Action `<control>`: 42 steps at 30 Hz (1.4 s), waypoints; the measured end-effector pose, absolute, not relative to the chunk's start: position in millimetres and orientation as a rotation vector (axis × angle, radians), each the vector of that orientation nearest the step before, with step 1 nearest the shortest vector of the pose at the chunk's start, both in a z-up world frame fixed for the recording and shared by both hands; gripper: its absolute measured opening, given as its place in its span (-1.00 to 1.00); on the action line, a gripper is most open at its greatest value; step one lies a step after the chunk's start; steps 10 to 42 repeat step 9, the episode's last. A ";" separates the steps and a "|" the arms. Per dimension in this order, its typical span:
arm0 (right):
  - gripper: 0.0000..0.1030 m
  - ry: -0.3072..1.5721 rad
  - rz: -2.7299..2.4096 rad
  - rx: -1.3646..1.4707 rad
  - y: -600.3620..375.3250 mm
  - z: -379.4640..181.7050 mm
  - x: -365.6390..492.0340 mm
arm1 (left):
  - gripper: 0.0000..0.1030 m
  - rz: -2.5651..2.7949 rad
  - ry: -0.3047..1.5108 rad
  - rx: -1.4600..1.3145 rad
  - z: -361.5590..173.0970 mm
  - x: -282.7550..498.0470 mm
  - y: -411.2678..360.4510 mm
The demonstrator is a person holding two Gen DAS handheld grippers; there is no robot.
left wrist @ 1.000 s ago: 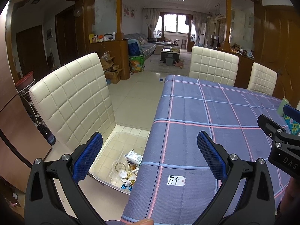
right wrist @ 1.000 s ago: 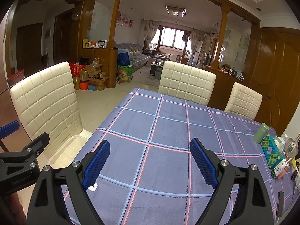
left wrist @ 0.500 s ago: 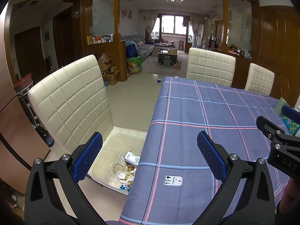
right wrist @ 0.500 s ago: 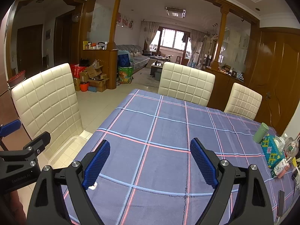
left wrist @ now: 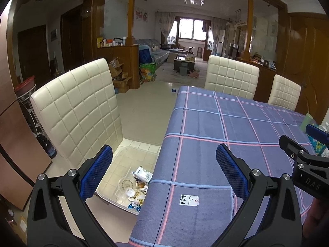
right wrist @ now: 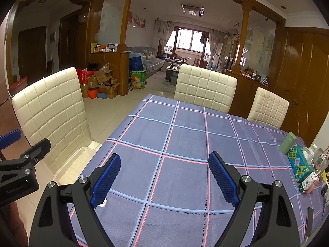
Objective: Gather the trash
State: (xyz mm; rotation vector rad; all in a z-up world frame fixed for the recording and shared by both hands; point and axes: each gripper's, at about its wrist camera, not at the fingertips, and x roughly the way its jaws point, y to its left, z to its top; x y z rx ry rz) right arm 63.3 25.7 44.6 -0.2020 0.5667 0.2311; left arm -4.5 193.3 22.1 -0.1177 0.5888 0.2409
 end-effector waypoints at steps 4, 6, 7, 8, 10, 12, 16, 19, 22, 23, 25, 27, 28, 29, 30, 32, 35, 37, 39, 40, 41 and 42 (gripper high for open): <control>0.65 0.569 0.232 -0.199 26.0 43.7 63.3 | 0.93 0.268 0.600 -0.123 20.1 -4.3 196.0; 0.65 0.569 0.232 -0.200 26.6 43.7 63.3 | 0.93 0.254 0.612 -0.141 18.6 -3.5 198.8; 0.65 0.570 0.233 -0.199 25.7 43.7 63.5 | 0.93 0.254 0.616 -0.146 17.7 -3.3 199.5; 0.65 0.570 0.233 -0.199 26.3 43.5 63.4 | 0.93 0.255 0.617 -0.147 17.3 -3.1 199.9; 0.65 0.570 0.233 -0.199 26.3 43.5 63.4 | 0.93 0.256 0.619 -0.147 16.6 -3.0 199.9; 0.65 0.570 0.233 -0.199 26.3 43.5 63.4 | 0.93 0.256 0.619 -0.147 16.6 -3.0 199.9; 0.65 0.570 0.233 -0.199 26.3 43.5 63.4 | 0.93 0.256 0.619 -0.147 16.6 -3.0 199.9; 0.65 0.570 0.233 -0.199 26.3 43.5 63.4 | 0.93 0.256 0.619 -0.147 16.6 -3.0 199.9; 0.65 0.570 0.233 -0.199 26.3 43.5 63.4 | 0.93 0.256 0.619 -0.147 16.6 -3.0 199.9; 0.65 0.570 0.233 -0.199 26.3 43.5 63.4 | 0.93 0.256 0.619 -0.147 16.6 -3.0 199.9; 0.65 0.570 0.233 -0.199 26.3 43.5 63.4 | 0.93 0.256 0.619 -0.147 16.6 -3.0 199.9; 0.65 0.570 0.233 -0.199 26.3 43.5 63.4 | 0.93 0.256 0.619 -0.147 16.6 -3.0 199.9; 0.65 0.570 0.233 -0.199 26.3 43.5 63.4 | 0.93 0.256 0.619 -0.147 16.6 -3.0 199.9; 0.65 0.570 0.233 -0.199 26.3 43.5 63.4 | 0.93 0.256 0.619 -0.147 16.6 -3.0 199.9; 0.65 0.570 0.233 -0.199 26.3 43.5 63.4 | 0.93 0.256 0.619 -0.147 16.6 -3.0 199.9; 0.65 0.570 0.233 -0.199 26.3 43.5 63.4 | 0.93 0.256 0.619 -0.147 16.6 -3.0 199.9; 0.65 0.570 0.233 -0.199 26.3 43.5 63.4 | 0.93 0.256 0.619 -0.147 16.6 -3.0 199.9; 0.65 0.570 0.233 -0.199 26.3 43.5 63.4 | 0.93 0.256 0.619 -0.147 16.6 -3.0 199.9; 0.65 0.570 0.233 -0.199 26.3 43.5 63.4 | 0.93 0.256 0.619 -0.147 16.6 -3.0 199.9; 0.65 0.570 0.233 -0.199 26.3 43.5 63.4 | 0.93 0.256 0.619 -0.147 16.6 -3.0 199.9; 0.65 0.570 0.233 -0.199 26.3 43.5 63.4 | 0.93 0.256 0.619 -0.147 16.6 -3.0 199.9; 0.65 0.570 0.233 -0.199 26.3 43.5 63.4 | 0.93 0.256 0.619 -0.147 16.6 -3.0 199.9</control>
